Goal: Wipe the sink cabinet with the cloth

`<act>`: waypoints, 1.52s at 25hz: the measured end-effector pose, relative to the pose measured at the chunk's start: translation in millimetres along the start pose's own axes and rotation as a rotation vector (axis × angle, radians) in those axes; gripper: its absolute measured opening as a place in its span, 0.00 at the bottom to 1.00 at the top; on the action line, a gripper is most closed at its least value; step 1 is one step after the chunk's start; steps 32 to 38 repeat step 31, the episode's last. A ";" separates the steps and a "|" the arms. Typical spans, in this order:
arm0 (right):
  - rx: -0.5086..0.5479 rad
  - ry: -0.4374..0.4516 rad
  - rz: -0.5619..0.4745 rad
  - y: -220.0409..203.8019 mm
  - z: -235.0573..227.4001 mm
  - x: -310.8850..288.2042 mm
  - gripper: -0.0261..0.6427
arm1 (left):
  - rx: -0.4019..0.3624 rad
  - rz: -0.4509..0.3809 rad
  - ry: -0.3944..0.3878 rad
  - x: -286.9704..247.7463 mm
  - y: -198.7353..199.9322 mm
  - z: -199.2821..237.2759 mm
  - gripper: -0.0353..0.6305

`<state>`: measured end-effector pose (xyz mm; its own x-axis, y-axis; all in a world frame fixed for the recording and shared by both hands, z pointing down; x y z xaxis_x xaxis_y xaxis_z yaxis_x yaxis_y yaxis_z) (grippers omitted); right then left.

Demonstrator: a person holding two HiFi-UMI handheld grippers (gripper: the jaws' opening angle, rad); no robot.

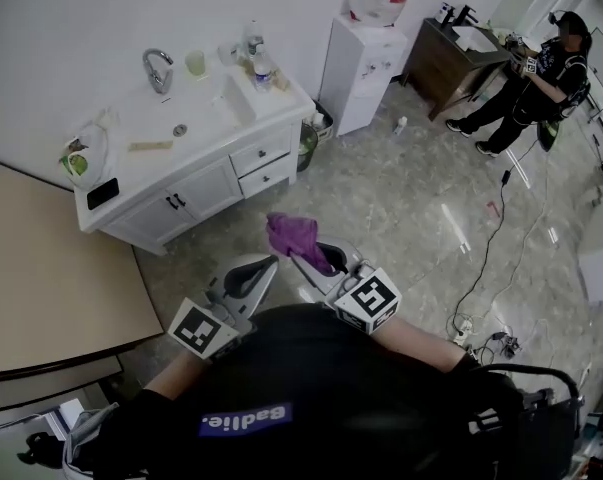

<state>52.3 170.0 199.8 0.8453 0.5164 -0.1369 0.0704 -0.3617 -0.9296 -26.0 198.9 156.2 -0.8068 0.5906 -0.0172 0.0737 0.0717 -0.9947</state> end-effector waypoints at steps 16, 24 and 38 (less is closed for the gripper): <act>0.037 0.020 0.024 -7.0 22.6 -26.0 0.17 | -0.018 0.017 -0.062 15.7 -3.8 5.1 0.04; 0.055 0.007 0.032 -6.2 22.0 -25.1 0.17 | -0.022 0.006 -0.060 16.0 -1.9 5.6 0.04; 0.052 0.006 0.033 -9.2 23.6 -23.3 0.17 | -0.023 0.003 -0.059 15.9 -2.6 2.6 0.04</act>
Point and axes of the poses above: the fingertips, and each gripper's own axes: x backward along the fingers, z to its left, y out of its top, the point moved 3 cm from there along x, backward along the fingers, and after that the axes turned 14 degrees about -x, right-handed, at the moved point
